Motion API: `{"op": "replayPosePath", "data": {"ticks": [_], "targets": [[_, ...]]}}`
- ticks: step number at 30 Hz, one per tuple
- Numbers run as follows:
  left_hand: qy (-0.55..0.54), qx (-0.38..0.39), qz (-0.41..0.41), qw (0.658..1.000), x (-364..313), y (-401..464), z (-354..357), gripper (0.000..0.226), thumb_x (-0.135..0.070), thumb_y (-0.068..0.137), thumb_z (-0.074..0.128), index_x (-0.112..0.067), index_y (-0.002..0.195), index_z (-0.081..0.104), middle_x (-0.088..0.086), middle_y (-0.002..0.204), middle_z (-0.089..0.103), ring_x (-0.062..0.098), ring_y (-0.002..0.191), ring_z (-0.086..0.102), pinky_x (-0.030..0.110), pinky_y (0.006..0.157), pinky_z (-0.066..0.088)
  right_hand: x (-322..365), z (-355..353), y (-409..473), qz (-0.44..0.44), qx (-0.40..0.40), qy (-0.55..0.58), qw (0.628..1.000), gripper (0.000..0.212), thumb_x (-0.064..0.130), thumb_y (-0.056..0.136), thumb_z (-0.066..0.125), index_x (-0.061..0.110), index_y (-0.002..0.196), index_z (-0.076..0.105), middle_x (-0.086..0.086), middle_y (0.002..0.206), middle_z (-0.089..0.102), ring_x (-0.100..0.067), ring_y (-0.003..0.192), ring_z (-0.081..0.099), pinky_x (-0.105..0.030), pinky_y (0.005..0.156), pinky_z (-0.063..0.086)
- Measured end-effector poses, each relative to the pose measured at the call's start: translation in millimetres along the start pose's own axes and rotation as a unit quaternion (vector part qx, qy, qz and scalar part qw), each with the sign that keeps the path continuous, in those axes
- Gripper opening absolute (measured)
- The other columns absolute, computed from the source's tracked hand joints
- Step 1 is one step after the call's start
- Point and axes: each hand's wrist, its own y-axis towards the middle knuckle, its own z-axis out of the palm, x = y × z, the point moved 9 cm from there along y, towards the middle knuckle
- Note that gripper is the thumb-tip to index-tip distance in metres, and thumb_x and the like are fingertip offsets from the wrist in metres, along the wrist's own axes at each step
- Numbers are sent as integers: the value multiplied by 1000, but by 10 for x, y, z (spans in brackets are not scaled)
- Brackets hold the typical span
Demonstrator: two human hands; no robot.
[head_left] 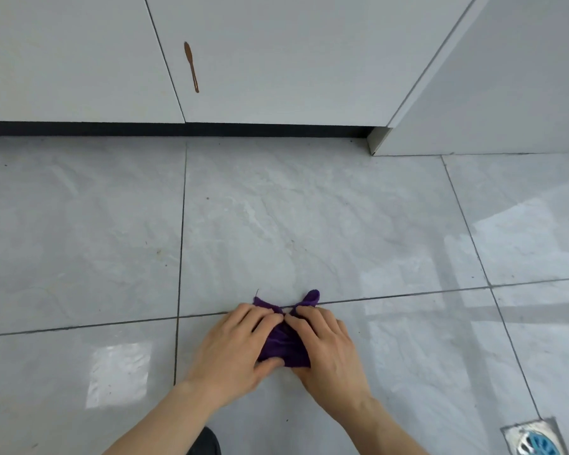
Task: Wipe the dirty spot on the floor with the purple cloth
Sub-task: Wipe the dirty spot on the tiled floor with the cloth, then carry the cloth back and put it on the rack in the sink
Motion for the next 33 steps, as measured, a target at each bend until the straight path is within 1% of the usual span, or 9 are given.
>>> {"op": "replayPosePath", "data": {"ticks": [4,7,9,11,13,15,18,25,33], "targets": [[35,3,-21,999,-107,-17,18,62,-43,61,90,-26,116,67,-12,105,71,13,93,68,24,71,61,60,65,-14,11,24,-24,999,49,24,67,85,22,112,65,4,100,61,-21,92,58,-33,75,53],[38,38,-69,996,-114,-54,64,64,-34,52,93,-31,107,60,-13,91,68,13,78,67,23,53,54,121,87,-44,17,45,-59,997,44,26,58,90,22,93,64,5,81,58,-19,72,56,-28,60,51],[-4,57,-103,993,-105,-78,78,56,-31,67,85,-34,111,51,-13,97,65,15,86,66,26,64,54,125,109,-78,25,71,-70,995,49,30,47,93,23,83,61,7,70,57,-16,60,55,-24,47,42],[-57,94,-125,986,-107,-93,109,42,-30,83,71,-33,118,48,-12,112,63,18,102,63,30,82,53,109,96,-107,39,93,-63,993,52,32,44,93,24,80,57,9,64,57,-15,53,54,-24,43,30],[-105,132,-141,976,-130,-91,104,38,-28,85,68,-33,118,50,-12,115,65,19,104,64,33,87,53,99,60,-141,50,118,-37,991,42,30,63,86,21,90,56,5,74,62,-19,62,59,-27,51,30],[-131,173,-149,965,-180,-83,47,38,-29,84,70,-32,117,52,-10,114,67,19,102,64,36,87,54,91,-34,-179,67,137,-26,988,28,26,85,68,19,108,52,-1,96,65,-26,77,56,-32,63,33],[-136,207,-155,956,-281,-72,-218,43,-32,82,76,-33,118,52,-10,112,67,17,100,62,35,87,54,182,-347,-232,86,150,-3,985,27,23,89,61,18,113,49,-3,100,63,-25,75,46,-35,65,35],[-120,204,-147,960,-818,-246,-1661,45,-34,83,78,-36,118,49,-12,111,65,16,97,61,30,83,53,789,-1752,-306,102,125,31,986,26,26,89,63,20,110,48,1,100,62,-23,77,46,-33,64,35],[-100,154,-129,975,-1875,-447,-4237,43,-31,84,76,-34,118,50,-12,112,65,16,98,64,33,85,55,1813,-4307,-329,93,98,17,991,32,28,86,66,22,113,49,3,101,62,-24,89,58,-33,65,38]]}}
